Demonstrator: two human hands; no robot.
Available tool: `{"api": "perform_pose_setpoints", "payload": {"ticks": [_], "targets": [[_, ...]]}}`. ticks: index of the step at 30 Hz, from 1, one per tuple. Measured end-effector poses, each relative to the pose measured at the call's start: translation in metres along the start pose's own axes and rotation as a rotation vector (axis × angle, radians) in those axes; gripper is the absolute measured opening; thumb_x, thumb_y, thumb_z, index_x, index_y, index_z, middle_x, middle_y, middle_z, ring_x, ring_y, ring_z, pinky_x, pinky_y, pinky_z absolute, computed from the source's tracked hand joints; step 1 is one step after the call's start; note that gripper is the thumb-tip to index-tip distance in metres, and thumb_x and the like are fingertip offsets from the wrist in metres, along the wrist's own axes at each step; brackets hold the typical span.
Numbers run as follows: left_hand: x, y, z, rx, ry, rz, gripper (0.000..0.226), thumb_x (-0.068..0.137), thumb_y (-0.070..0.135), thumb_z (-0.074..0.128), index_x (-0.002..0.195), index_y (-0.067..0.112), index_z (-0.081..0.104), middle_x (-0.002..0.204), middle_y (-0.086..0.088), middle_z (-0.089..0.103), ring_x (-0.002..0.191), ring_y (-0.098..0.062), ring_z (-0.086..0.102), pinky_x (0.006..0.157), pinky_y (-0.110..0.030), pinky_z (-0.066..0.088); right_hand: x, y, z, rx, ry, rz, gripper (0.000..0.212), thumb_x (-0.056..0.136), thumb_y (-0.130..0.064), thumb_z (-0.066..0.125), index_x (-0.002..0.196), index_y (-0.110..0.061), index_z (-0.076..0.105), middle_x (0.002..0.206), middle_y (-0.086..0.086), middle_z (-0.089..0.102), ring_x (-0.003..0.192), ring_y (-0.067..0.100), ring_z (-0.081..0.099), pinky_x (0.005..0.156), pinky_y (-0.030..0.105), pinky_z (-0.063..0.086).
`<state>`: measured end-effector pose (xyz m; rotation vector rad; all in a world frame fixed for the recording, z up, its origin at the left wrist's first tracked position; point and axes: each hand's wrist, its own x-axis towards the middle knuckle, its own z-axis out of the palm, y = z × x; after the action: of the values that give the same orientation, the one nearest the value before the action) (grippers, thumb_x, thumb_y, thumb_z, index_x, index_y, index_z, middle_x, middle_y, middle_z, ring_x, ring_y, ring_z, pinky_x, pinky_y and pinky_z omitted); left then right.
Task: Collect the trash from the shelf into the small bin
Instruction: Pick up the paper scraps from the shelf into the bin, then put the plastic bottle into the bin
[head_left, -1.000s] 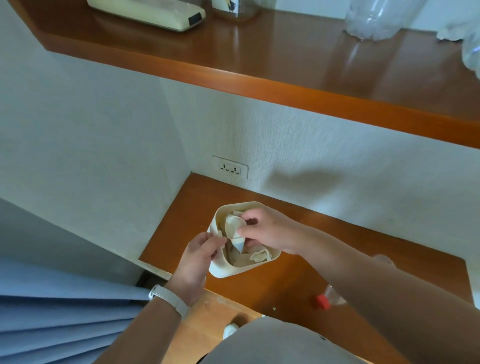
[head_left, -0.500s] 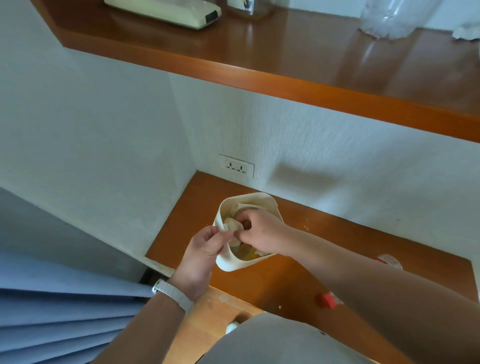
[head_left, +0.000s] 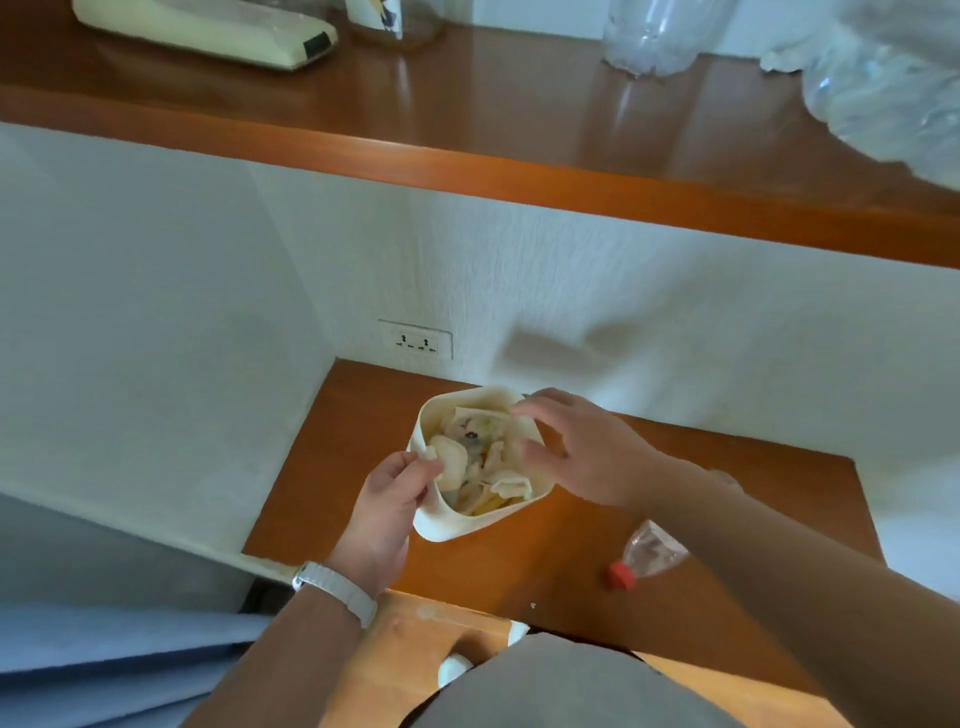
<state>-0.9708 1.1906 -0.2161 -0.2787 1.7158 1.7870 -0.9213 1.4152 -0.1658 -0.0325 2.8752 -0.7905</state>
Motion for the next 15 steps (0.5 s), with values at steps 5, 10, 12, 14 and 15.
{"api": "perform_pose_setpoints", "payload": {"ticks": [5,10,12,14,15], "targets": [[0.004,-0.006,0.023,0.076,-0.003,-0.031,0.011,0.096,0.015,0.062,0.096,0.004,0.06,0.091,-0.01,0.065,0.09,-0.024,0.063,0.078,-0.029,0.051,-0.052,0.07,0.004,-0.186,-0.055,0.222,0.054,0.099,-0.051,0.046,0.147,-0.029,0.04,0.149,-0.011,0.042,0.131,0.009,0.044,0.103,0.025,0.034],[0.005,-0.014,0.043,0.143,0.022,-0.067,0.025,0.095,0.02,0.063,0.111,0.001,0.063,0.116,-0.024,0.067,0.107,-0.036,0.064,0.087,-0.038,0.054,-0.097,0.15,0.027,-0.377,-0.309,0.29,0.069,0.09,-0.067,0.047,0.148,-0.033,0.037,0.15,-0.009,0.04,0.133,0.015,0.041,0.11,0.041,0.031],[0.002,-0.014,0.054,0.155,0.041,-0.077,0.027,0.096,0.02,0.063,0.113,-0.001,0.062,0.117,-0.025,0.066,0.107,-0.036,0.063,0.089,-0.038,0.053,-0.109,0.174,0.035,-0.351,-0.374,0.276,0.074,0.084,-0.07,0.05,0.148,-0.034,0.036,0.151,-0.007,0.038,0.138,0.019,0.035,0.115,0.047,0.028],[-0.002,-0.013,0.065,0.157,0.06,-0.087,0.027,0.096,0.02,0.062,0.114,0.0,0.062,0.116,-0.023,0.065,0.106,-0.033,0.063,0.086,-0.036,0.053,-0.116,0.189,0.042,-0.368,-0.426,0.242,0.077,0.082,-0.067,0.055,0.149,-0.035,0.032,0.156,-0.005,0.032,0.144,0.023,0.027,0.119,0.051,0.02],[-0.005,-0.012,0.071,0.158,0.067,-0.09,0.026,0.097,0.02,0.062,0.114,0.001,0.062,0.115,-0.021,0.065,0.107,-0.032,0.062,0.084,-0.034,0.053,-0.118,0.194,0.044,-0.391,-0.449,0.216,0.076,0.084,-0.061,0.058,0.15,-0.035,0.031,0.158,-0.003,0.029,0.146,0.024,0.023,0.121,0.051,0.016]]}}
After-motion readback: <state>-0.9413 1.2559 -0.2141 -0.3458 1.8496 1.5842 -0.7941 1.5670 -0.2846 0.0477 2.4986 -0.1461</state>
